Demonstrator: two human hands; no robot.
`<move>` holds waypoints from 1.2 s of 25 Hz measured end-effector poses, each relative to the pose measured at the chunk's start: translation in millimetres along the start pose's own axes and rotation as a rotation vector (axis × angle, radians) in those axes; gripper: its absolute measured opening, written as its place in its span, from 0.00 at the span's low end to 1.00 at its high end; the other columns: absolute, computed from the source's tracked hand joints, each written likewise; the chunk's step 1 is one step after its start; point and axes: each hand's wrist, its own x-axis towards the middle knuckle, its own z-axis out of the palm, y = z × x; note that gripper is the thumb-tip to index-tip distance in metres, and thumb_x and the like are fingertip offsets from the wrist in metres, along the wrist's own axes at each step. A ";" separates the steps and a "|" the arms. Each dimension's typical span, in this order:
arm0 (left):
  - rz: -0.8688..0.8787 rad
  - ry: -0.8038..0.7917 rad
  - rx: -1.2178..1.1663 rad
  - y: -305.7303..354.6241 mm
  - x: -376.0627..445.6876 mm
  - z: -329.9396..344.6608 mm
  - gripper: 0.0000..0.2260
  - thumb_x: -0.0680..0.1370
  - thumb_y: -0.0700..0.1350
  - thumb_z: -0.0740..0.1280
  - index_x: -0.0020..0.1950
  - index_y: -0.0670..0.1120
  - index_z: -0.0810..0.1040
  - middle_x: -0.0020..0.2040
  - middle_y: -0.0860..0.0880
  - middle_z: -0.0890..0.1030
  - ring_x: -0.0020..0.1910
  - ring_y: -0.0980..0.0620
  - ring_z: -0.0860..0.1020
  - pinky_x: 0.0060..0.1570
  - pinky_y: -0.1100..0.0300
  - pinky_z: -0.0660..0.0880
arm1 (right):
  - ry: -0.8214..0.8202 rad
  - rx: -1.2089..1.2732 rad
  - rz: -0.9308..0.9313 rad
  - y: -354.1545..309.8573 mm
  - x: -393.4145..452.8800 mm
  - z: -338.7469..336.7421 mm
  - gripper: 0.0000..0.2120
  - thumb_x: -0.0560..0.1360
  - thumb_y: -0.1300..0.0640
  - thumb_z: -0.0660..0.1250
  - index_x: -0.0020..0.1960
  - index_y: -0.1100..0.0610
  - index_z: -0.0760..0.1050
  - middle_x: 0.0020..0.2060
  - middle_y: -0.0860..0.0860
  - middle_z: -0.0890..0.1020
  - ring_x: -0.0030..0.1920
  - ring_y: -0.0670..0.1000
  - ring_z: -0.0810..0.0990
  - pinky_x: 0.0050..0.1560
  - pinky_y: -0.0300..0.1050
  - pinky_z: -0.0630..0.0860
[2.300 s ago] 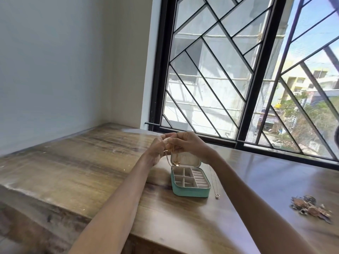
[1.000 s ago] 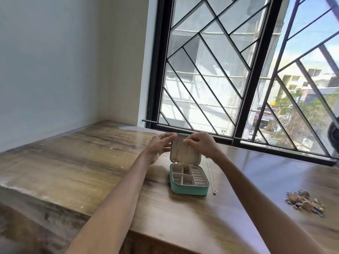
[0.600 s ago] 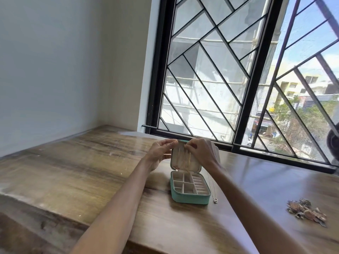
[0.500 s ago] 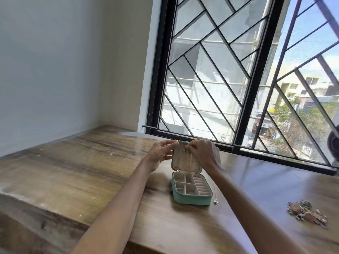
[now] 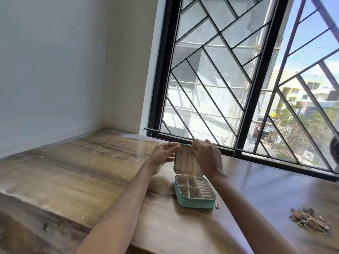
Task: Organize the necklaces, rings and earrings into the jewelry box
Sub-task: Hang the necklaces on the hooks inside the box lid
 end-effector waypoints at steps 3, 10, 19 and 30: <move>0.006 0.001 0.004 0.8 -0.2 0.6 0.10 0.72 0.44 0.72 0.52 0.44 0.81 0.47 0.47 0.82 0.45 0.48 0.78 0.48 0.55 0.75 | 0.032 -0.085 -0.049 1.9 3.1 4.6 0.06 0.66 0.61 0.76 0.39 0.56 0.78 0.35 0.49 0.80 0.38 0.51 0.79 0.30 0.44 0.75; 0.018 0.029 0.024 0.3 -2.3 0.4 0.11 0.73 0.43 0.71 0.54 0.41 0.80 0.45 0.47 0.82 0.42 0.50 0.78 0.44 0.57 0.76 | -0.080 -0.135 -0.096 1.8 1.4 11.1 0.05 0.71 0.65 0.69 0.44 0.57 0.82 0.38 0.51 0.80 0.44 0.53 0.79 0.40 0.44 0.75; 0.034 0.032 0.003 1.7 -2.4 3.5 0.06 0.73 0.41 0.70 0.49 0.45 0.81 0.44 0.49 0.82 0.40 0.52 0.78 0.44 0.58 0.75 | 0.051 -0.127 -0.061 -0.4 0.0 1.4 0.08 0.64 0.60 0.76 0.35 0.52 0.78 0.30 0.47 0.82 0.35 0.52 0.79 0.36 0.42 0.73; 0.044 0.034 0.015 1.3 -1.9 3.7 0.06 0.72 0.42 0.71 0.49 0.45 0.81 0.44 0.48 0.82 0.42 0.52 0.78 0.45 0.56 0.75 | -0.049 0.049 0.024 -8.1 1.7 0.5 0.07 0.74 0.58 0.67 0.48 0.54 0.82 0.43 0.51 0.84 0.49 0.53 0.79 0.48 0.45 0.72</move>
